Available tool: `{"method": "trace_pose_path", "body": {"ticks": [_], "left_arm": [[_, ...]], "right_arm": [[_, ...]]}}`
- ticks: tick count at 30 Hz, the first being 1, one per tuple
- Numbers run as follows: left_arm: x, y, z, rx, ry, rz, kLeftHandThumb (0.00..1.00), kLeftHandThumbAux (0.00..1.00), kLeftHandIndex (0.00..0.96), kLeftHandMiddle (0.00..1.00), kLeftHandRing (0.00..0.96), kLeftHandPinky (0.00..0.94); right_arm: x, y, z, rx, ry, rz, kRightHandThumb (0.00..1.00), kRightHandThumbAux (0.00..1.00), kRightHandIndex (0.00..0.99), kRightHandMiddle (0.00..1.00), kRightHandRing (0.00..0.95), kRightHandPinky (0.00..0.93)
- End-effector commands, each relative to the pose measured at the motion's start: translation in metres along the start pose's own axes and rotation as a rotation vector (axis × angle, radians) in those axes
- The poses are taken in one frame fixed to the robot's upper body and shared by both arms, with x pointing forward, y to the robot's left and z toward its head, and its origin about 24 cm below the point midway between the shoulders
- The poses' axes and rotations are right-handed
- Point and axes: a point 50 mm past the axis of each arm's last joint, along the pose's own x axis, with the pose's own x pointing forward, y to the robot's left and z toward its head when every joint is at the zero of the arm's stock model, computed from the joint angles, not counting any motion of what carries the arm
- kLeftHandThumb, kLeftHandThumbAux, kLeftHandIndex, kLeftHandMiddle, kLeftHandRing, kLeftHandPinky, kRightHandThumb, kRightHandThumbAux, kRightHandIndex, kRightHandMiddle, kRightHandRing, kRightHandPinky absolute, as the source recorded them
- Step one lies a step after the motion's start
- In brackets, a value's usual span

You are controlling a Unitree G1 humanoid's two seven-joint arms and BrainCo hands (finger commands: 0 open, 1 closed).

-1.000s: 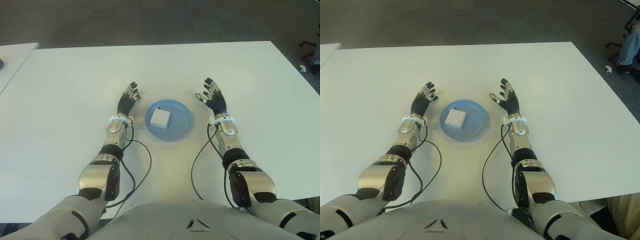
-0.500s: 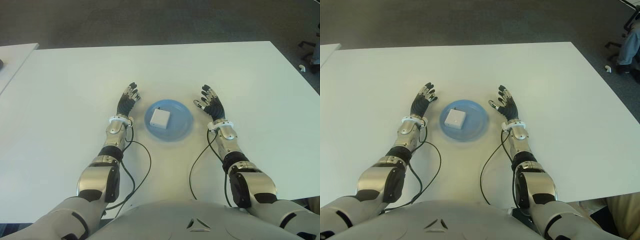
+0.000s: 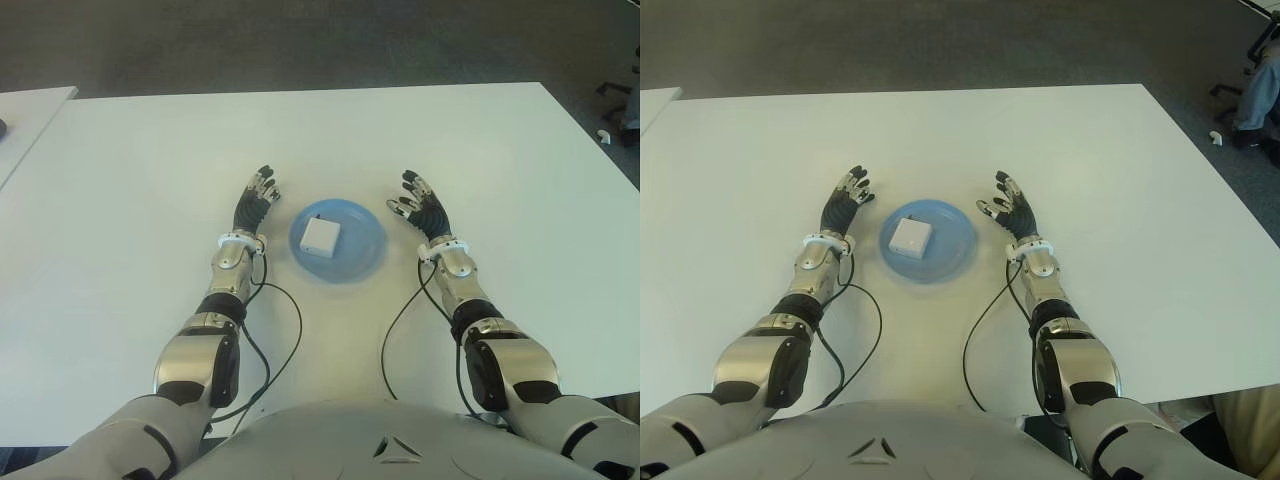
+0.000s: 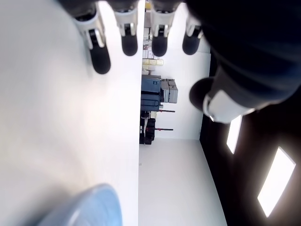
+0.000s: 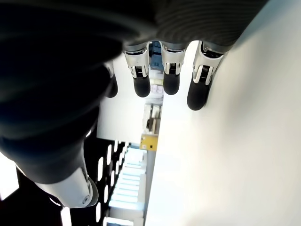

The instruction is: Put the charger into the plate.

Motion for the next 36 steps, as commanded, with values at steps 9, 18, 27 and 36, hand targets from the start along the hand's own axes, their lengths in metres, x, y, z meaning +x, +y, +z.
{"method": "trace_pose_path", "body": {"ticks": [9, 18, 27, 36], "left_arm": [[-0.0079, 0.0008, -0.0133, -0.009, 0.061, 0.007, 0.0, 0.612, 0.0, 0.0, 0.0, 0.0], [-0.0091, 0.0012, -0.0145, -0.011, 0.065, 0.0, 0.0, 0.614, 0.0, 0.0, 0.0, 0.0], [-0.0095, 0.0018, -0.0143, -0.006, 0.061, -0.006, 0.0, 0.613, 0.0, 0.0, 0.0, 0.0], [-0.0095, 0.0011, -0.0148, -0.009, 0.064, -0.008, 0.0, 0.607, 0.0, 0.0, 0.0, 0.0]], "right_arm": [[-0.019, 0.0078, -0.0316, 0.002, 0.16, 0.046, 0.0, 0.694, 0.0, 0.0, 0.0, 0.0], [-0.0208, 0.01, -0.0347, 0.039, 0.178, 0.062, 0.0, 0.695, 0.0, 0.0, 0.0, 0.0], [-0.0208, 0.0129, -0.0339, 0.052, 0.17, 0.07, 0.0, 0.697, 0.0, 0.0, 0.0, 0.0], [-0.0206, 0.0127, -0.0339, 0.056, 0.175, 0.071, 0.0, 0.701, 0.0, 0.0, 0.0, 0.0]]}}
